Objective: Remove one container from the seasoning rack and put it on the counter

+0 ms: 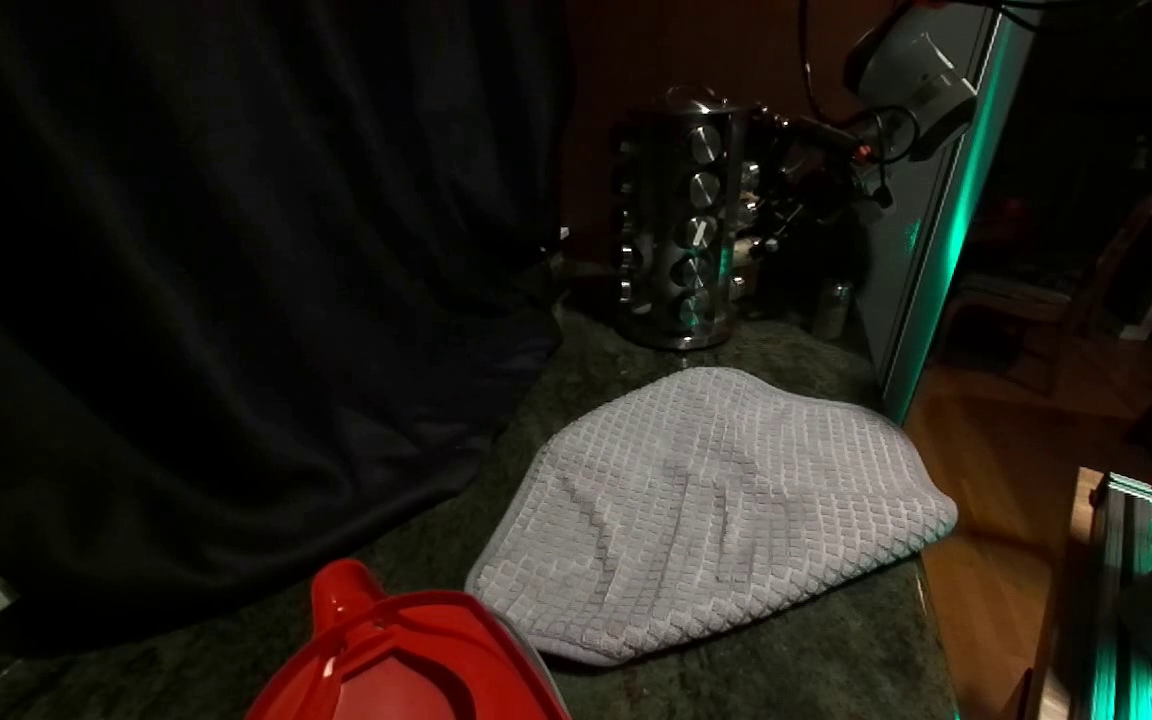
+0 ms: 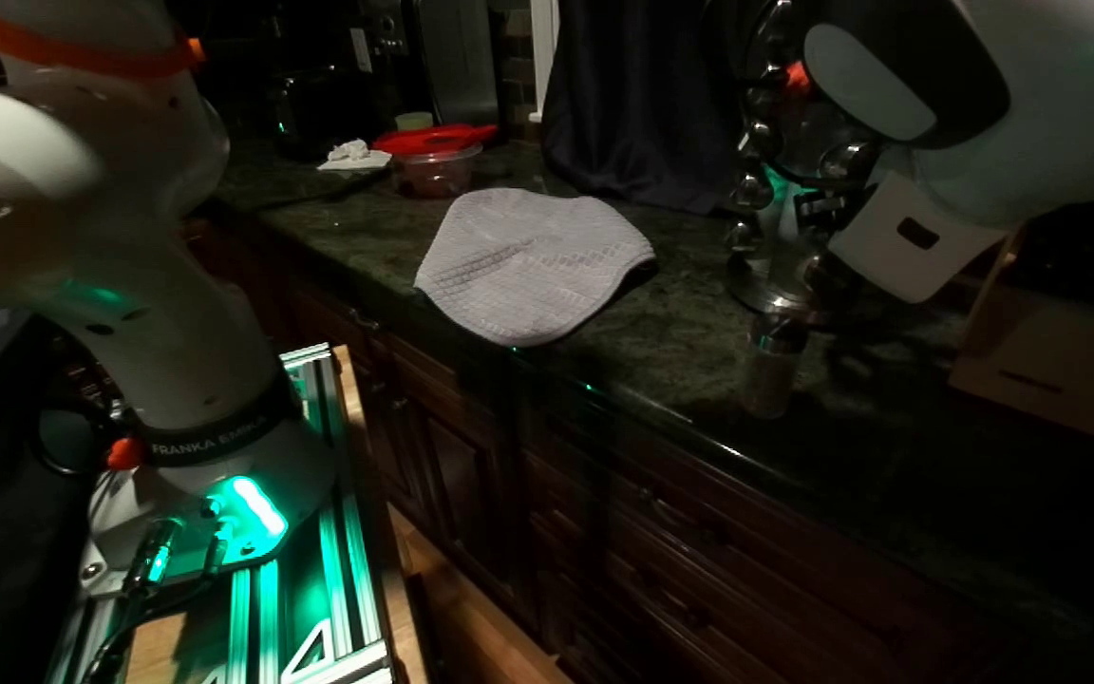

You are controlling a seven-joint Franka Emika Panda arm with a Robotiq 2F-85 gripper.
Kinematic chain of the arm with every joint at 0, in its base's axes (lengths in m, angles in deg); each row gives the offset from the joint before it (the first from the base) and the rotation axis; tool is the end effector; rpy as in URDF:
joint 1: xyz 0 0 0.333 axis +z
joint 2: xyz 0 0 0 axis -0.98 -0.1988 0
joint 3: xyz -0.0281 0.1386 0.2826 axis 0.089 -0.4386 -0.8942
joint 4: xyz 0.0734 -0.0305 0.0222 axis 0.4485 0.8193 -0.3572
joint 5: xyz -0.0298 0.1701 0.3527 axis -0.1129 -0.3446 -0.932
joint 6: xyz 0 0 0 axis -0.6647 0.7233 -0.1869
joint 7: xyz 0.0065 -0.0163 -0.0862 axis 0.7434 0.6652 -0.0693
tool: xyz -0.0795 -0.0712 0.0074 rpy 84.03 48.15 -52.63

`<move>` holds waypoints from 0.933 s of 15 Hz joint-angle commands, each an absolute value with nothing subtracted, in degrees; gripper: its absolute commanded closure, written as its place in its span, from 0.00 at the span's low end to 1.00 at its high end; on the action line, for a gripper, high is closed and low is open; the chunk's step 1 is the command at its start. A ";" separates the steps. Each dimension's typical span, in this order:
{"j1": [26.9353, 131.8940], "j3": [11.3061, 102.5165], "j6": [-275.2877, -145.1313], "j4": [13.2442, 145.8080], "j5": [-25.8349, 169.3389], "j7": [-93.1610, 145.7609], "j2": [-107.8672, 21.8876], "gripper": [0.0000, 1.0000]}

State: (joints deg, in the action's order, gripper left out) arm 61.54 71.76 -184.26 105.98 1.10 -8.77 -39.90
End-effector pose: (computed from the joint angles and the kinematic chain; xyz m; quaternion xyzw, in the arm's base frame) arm 0.4968 -0.2693 0.3263 -0.4857 0.7324 0.1716 0.4453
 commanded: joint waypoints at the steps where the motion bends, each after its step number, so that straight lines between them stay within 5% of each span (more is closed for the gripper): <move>1: 61.14 71.97 -184.35 105.29 2.17 -9.84 -39.22 0.76; 14: 61.15 71.95 -185.87 103.61 4.43 -9.95 -39.41 0.76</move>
State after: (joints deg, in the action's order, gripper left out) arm 61.60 71.70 -184.75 104.17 4.39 -8.72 -39.89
